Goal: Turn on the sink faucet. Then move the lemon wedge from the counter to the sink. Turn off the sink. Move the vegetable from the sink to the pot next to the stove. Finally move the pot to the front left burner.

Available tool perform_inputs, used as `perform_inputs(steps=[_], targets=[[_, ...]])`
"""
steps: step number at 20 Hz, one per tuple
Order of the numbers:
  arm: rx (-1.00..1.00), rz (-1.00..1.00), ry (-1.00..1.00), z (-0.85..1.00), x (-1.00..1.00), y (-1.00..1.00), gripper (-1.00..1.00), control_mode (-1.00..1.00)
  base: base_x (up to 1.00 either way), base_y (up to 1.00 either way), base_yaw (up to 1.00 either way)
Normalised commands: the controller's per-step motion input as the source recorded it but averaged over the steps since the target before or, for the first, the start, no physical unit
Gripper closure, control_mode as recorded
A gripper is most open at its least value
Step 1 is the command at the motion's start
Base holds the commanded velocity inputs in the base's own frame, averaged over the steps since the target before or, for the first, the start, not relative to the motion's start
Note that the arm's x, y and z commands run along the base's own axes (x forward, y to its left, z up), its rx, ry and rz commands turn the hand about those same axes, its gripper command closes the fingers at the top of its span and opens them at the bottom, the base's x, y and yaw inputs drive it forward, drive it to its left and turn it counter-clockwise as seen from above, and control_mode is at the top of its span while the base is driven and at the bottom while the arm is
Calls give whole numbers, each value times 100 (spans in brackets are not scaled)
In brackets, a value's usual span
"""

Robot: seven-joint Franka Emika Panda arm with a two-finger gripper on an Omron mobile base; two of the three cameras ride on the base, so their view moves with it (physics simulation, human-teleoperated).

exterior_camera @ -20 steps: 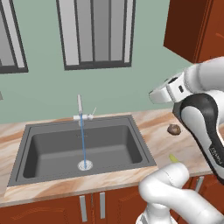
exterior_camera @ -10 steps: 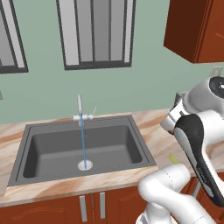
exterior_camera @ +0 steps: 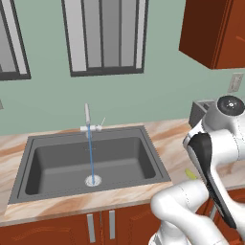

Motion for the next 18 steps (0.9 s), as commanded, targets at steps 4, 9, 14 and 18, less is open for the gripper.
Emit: perform_inputs(steps=[4,9,14,18], targets=[[0,-6,4,-42,0,-19,-100,-100,0,0,0],[0,-5,6,-50,7,-7,-100,-100,0,0,0],[2,-3,7,-50,5,-11,-100,-100,0,0,0],[2,0,8,-45,0,-11,-100,-100,0,0,0]])
